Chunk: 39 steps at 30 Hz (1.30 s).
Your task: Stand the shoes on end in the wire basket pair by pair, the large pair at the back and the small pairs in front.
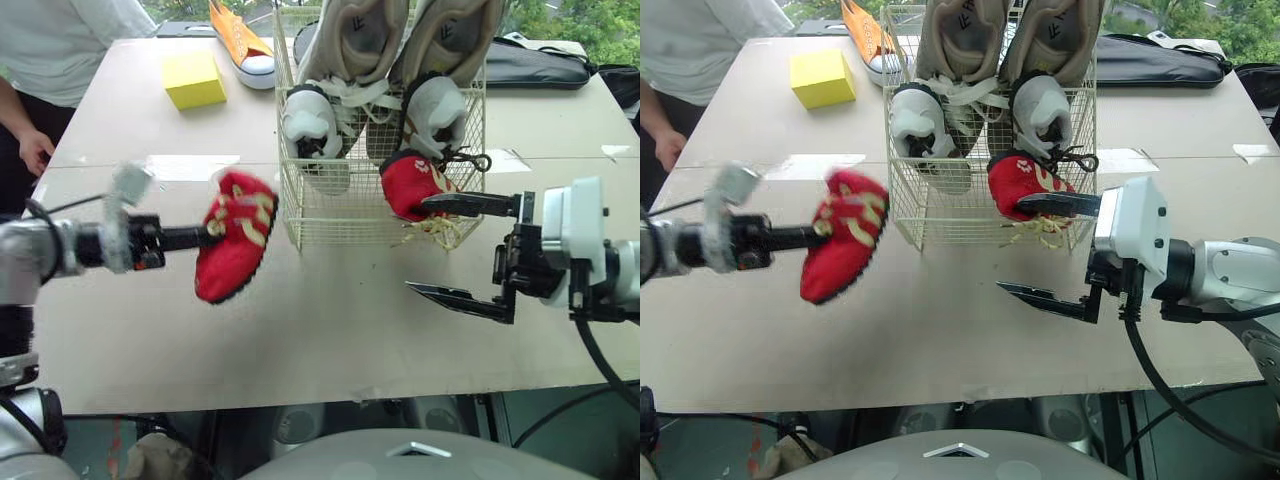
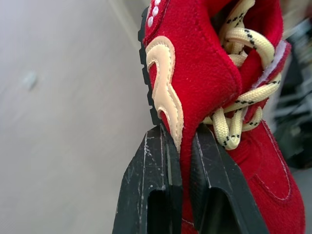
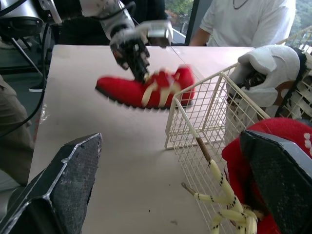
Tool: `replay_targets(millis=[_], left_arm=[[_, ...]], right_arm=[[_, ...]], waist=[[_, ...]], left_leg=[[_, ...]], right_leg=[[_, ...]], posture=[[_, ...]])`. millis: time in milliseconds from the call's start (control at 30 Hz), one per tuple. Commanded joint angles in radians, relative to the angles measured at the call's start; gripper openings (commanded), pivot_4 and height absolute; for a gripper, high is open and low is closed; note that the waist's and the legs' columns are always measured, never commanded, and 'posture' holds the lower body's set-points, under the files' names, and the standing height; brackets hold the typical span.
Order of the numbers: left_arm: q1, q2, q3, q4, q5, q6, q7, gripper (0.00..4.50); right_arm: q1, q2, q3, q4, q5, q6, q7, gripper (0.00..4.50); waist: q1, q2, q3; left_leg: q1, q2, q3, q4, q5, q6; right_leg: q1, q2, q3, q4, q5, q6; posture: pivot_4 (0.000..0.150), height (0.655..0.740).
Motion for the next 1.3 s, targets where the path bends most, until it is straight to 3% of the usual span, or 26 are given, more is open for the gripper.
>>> replay_targets(millis=[33, 133, 267, 333, 467, 667, 933, 1067, 1200, 1300], left_arm=[[0.014, -0.057, 0.228, -0.159, -0.167, 0.148, 0.118, 0.01], [-0.053, -0.176, 0.328, -0.252, -0.269, 0.186, 0.279, 0.01], [-0.211, -0.466, 0.305, -0.461, -0.254, -0.065, 0.617, 0.01], [-0.263, -0.595, 0.247, -0.541, -0.169, -0.221, 0.741, 0.01], [-0.12, -0.681, -0.001, -0.62, 0.214, -0.676, 0.736, 0.01], [0.084, -0.708, -0.199, -0.499, 0.552, -1.239, 0.658, 0.01], [0.223, -0.676, -0.263, -0.235, 0.801, -1.797, 0.651, 0.01], [0.259, -0.701, -0.303, -0.167, 0.838, -1.829, 0.697, 0.01], [0.287, -0.693, -0.33, -0.184, 0.759, -1.762, 0.674, 0.01], [0.346, -0.662, -0.336, -0.275, 0.604, -1.647, 0.613, 1.36]], right_arm=[[0.028, -0.007, -0.07, 0.001, 0.014, -0.025, 0.013, 4.5], [0.052, -0.01, -0.094, 0.023, -0.011, -0.037, 0.032, 4.5], [0.088, -0.017, -0.123, 0.057, -0.051, -0.059, 0.065, 4.5], [0.099, -0.02, -0.142, 0.064, -0.054, -0.064, 0.073, 4.5], [0.101, -0.024, -0.168, 0.069, -0.045, -0.062, 0.078, 4.5], [0.103, -0.037, -0.2, 0.053, -0.032, -0.048, 0.061, 4.5], [0.138, -0.049, -0.256, 0.013, 0.009, -0.029, 0.028, 4.5], [0.17, -0.054, -0.293, -0.018, 0.041, -0.014, 0.001, 4.5], [0.192, -0.061, -0.298, -0.028, 0.038, -0.013, -0.012, 4.5], [0.182, -0.058, -0.257, -0.039, 0.048, -0.009, -0.034, 4.5]], waist=[[0.0, 0.0, 0.0], [0.002, 0.001, 0.0], [0.029, -0.001, 0.001], [0.034, -0.002, 0.0], [0.015, 0.001, -0.002], [0.009, 0.001, -0.002], [0.014, 0.001, -0.002], [0.018, 0.001, -0.002], [0.018, 0.002, -0.002], [0.013, 0.003, -0.003]], left_leg=[[0.0, 0.0, 0.0, 0.0, 0.0, 0.0], [0.001, 0.0, -0.001, 0.0, 0.0, 0.0], [0.001, -0.001, -0.002, 0.003, 0.0, 0.0], [0.001, -0.002, -0.002, 0.004, 0.001, -0.001], [0.008, -0.006, 0.004, 0.0, 0.001, -0.002], [0.008, -0.004, 0.006, -0.003, 0.001, -0.002], [0.009, -0.002, 0.007, -0.002, 0.001, -0.001], [0.008, -0.002, 0.007, -0.002, 0.001, -0.001], [0.011, -0.002, 0.006, -0.002, 0.001, -0.001], [0.011, -0.001, 0.006, -0.002, 0.001, -0.001]], right_leg=[[0.0, 0.0, 0.0, 0.0, 0.0, 0.0], [0.0, -0.001, 0.001, 0.002, 0.0, 0.0], [0.002, -0.001, -0.001, 0.003, 0.0, 0.0], [0.004, -0.004, -0.001, 0.003, 0.001, 0.0], [0.005, -0.006, 0.009, 0.003, 0.001, 0.001], [0.005, -0.003, 0.007, 0.001, 0.001, 0.0], [0.006, 0.001, 0.008, -0.001, 0.001, 0.0], [0.007, 0.001, 0.008, -0.002, 0.001, 0.0], [0.009, 0.001, 0.007, -0.002, 0.001, 0.001], [0.009, 0.001, 0.007, -0.001, 0.001, 0.001]], posture=[[0.15, 0.74], [0.15, 0.74], [0.15, 0.74], [0.15, 0.74], [0.15, 0.74], [0.15, 0.74], [0.15, 0.74], [0.15, 0.74], [0.15, 0.74], [0.15, 0.74]])
